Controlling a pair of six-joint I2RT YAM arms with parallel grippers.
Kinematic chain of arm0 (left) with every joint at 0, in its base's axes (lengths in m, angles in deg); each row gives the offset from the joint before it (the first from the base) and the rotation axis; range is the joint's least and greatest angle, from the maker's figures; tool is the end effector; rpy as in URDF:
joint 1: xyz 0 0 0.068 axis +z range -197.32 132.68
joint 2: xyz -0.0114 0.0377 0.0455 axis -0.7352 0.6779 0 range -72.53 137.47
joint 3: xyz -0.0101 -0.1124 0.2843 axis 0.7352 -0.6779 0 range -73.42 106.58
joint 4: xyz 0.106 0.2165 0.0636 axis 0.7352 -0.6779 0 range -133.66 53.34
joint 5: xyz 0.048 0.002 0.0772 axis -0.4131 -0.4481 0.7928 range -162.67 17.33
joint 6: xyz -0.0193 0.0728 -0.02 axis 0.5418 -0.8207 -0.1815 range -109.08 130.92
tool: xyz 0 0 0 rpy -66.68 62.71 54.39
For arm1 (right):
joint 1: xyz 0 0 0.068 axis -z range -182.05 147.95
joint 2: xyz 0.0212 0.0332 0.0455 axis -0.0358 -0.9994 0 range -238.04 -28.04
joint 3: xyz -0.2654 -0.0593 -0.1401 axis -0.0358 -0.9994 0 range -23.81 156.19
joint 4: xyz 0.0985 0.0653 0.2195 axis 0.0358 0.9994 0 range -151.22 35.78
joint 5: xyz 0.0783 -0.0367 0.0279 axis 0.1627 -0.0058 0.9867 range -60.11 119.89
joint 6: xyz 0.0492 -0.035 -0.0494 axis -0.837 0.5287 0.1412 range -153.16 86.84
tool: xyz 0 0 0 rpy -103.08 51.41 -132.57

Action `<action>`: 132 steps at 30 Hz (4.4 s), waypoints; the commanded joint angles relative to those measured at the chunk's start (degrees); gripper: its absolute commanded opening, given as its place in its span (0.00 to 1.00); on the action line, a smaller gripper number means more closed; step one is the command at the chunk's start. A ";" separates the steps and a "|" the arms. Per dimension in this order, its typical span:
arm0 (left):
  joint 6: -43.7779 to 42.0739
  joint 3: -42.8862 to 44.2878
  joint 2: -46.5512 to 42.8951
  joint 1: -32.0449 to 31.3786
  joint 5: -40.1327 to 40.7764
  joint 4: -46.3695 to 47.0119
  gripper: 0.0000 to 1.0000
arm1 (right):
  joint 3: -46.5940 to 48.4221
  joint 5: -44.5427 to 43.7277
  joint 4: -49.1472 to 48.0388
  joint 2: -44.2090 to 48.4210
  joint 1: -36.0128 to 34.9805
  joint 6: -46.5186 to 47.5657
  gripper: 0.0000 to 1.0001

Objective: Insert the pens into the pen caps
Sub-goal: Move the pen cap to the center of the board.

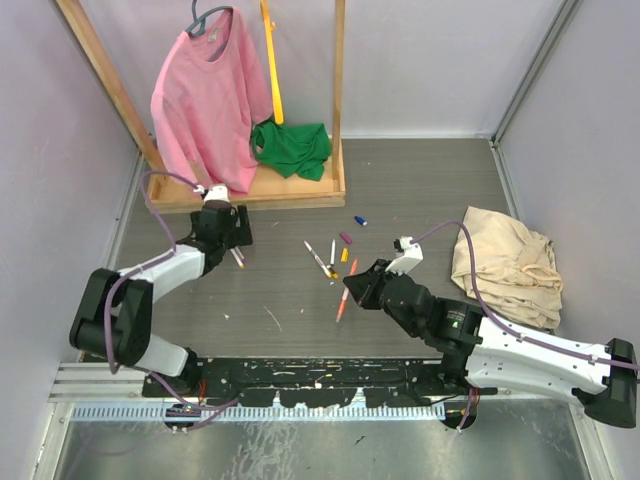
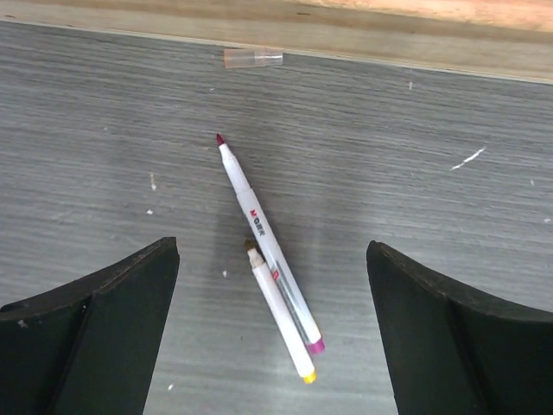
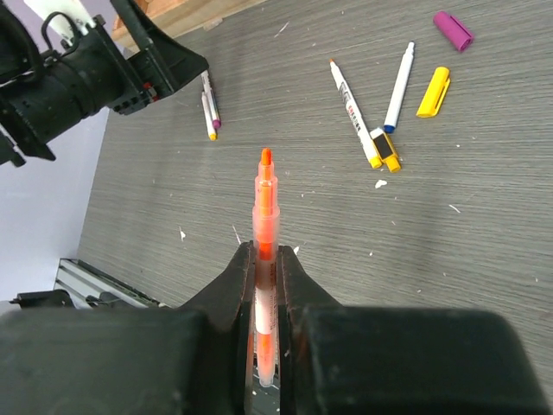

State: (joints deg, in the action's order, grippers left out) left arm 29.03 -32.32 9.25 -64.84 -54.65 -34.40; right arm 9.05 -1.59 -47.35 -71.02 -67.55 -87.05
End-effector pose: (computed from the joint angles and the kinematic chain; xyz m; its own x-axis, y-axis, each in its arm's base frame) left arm 0.2923 -0.0706 0.2174 -0.5804 -0.1267 -0.8044 -0.1318 0.9894 -0.0607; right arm 0.0981 0.1315 0.2818 -0.5664 0.4185 -0.7099 -0.2044 0.7632 0.6130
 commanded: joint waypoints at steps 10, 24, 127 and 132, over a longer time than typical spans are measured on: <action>3.10 7.32 13.52 3.20 -2.47 13.62 0.88 | -0.25 -0.33 -0.42 1.65 0.35 3.33 0.00; 6.44 18.04 22.41 5.55 -1.41 5.78 0.88 | -0.36 -0.47 -0.29 2.08 0.69 4.77 0.00; 5.48 26.31 26.63 5.27 -2.25 -7.73 0.63 | -1.65 0.11 -0.33 2.64 2.65 6.59 0.00; 5.88 29.14 28.20 5.97 -2.32 -9.22 0.65 | -1.58 0.18 -0.39 2.39 2.82 6.74 0.00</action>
State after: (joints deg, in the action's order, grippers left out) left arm 34.02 -6.73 36.79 -59.46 -57.87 -42.86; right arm 7.11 -0.89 -46.00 -69.16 -65.01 -80.27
